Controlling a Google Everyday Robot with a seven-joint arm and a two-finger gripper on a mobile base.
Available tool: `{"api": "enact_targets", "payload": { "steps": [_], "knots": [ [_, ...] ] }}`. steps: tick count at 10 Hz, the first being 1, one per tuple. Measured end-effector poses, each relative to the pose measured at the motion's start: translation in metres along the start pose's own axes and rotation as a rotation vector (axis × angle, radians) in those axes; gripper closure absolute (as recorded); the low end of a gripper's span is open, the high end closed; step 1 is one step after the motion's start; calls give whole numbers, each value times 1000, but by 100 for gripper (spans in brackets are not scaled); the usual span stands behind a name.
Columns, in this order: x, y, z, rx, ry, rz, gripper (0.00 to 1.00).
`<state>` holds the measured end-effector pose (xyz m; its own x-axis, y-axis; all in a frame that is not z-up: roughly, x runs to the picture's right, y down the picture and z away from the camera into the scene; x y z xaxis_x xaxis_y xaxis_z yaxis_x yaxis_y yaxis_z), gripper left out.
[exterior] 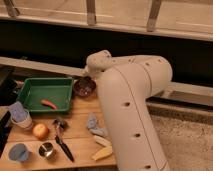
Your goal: Wipe purple bowl with eraser
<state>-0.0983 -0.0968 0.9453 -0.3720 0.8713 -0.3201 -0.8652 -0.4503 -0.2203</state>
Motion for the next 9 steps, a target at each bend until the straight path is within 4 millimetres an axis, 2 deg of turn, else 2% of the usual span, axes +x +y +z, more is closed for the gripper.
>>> {"api": "enact_targets", "payload": {
  "steps": [2, 3, 4, 5, 7, 9],
  "knots": [
    [11, 6, -2, -71, 23, 0, 100],
    [20, 6, -4, -88, 36, -9, 100],
    [40, 11, -5, -105, 63, -25, 100],
    [43, 8, -6, -104, 67, -24, 100],
    [44, -7, -9, -55, 51, -9, 100],
    [26, -17, -10, -24, 23, 6, 100]
  ]
}}
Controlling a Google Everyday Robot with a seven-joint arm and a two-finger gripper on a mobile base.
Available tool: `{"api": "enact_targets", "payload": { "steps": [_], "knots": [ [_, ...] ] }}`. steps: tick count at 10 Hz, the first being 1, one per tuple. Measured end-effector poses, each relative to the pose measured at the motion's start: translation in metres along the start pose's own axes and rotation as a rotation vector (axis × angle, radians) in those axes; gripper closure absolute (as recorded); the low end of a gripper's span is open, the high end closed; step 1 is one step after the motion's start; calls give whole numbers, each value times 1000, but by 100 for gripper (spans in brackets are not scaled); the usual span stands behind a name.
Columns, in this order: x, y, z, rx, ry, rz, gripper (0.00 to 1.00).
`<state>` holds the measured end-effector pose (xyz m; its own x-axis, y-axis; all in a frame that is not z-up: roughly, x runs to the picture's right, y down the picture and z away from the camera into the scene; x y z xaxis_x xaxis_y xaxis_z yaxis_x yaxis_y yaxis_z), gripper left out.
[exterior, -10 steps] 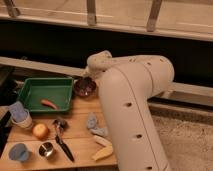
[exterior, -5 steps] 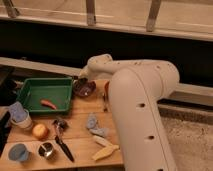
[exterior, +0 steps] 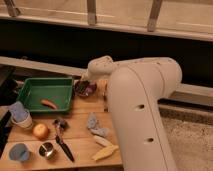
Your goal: Wipe purple bowl with eraser
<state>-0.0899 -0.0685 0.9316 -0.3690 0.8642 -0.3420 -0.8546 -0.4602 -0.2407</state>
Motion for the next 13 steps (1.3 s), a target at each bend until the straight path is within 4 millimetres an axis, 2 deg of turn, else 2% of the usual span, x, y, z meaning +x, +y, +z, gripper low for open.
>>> {"api": "enact_targets", "payload": {
  "steps": [1, 2, 5, 8, 11, 13],
  "knots": [
    [-20, -8, 1, 23, -24, 3, 100],
    [-31, -8, 5, 38, -36, 1, 100],
    [-44, -2, 10, 33, -52, 6, 100],
    [-30, 9, 11, -26, -22, -2, 100],
    [-12, 3, 18, -36, 41, -2, 100],
    [-13, -14, 15, -3, 41, 19, 100]
  ]
}}
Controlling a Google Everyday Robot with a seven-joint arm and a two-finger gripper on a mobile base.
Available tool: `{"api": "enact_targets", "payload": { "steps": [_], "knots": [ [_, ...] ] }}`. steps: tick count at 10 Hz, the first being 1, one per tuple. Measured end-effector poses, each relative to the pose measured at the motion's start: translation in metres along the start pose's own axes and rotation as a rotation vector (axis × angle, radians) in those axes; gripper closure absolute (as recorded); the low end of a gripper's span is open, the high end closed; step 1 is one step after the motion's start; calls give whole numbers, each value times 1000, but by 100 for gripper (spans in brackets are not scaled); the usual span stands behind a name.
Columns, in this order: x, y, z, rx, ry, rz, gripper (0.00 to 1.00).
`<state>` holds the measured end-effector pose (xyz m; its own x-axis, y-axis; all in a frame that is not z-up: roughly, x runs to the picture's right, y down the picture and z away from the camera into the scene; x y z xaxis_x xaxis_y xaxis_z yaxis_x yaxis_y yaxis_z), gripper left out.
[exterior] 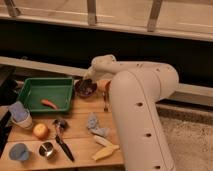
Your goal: Wipe purple bowl with eraser
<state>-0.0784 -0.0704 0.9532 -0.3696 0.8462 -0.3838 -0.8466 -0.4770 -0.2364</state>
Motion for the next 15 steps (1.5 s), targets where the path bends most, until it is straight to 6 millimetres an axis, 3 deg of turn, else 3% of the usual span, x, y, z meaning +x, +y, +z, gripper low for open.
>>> {"api": "enact_targets", "payload": {
  "steps": [2, 5, 8, 11, 13, 15],
  "knots": [
    [-16, -18, -9, 51, -34, 25, 100],
    [-34, -27, -23, 71, -88, 43, 100],
    [-39, 0, -17, 23, -96, 23, 100],
    [-25, 34, 2, -21, -59, -16, 100],
    [-19, 32, 4, -20, -44, -10, 100],
    [-15, 14, -5, 11, -42, 6, 100]
  ]
}}
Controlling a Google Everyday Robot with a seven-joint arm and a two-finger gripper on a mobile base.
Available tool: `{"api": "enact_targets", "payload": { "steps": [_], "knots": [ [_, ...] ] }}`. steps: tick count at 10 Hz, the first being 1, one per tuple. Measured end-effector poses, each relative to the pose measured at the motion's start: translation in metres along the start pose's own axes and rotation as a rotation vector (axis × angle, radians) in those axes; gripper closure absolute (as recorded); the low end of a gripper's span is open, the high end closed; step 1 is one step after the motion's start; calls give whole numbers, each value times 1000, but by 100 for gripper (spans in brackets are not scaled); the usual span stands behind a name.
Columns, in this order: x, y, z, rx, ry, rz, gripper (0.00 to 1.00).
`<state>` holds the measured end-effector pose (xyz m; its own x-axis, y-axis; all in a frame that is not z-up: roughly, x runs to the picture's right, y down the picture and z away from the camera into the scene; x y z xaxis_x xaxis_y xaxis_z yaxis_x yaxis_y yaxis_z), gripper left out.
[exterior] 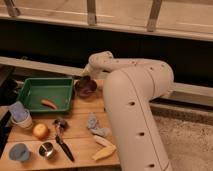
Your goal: Wipe purple bowl with eraser
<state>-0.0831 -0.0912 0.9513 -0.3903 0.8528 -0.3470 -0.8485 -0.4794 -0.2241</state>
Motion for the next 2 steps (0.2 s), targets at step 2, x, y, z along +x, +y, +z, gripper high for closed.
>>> {"api": "enact_targets", "payload": {
  "steps": [2],
  "knots": [
    [-1, -22, -7, 78, 8, 19, 100]
  ]
}}
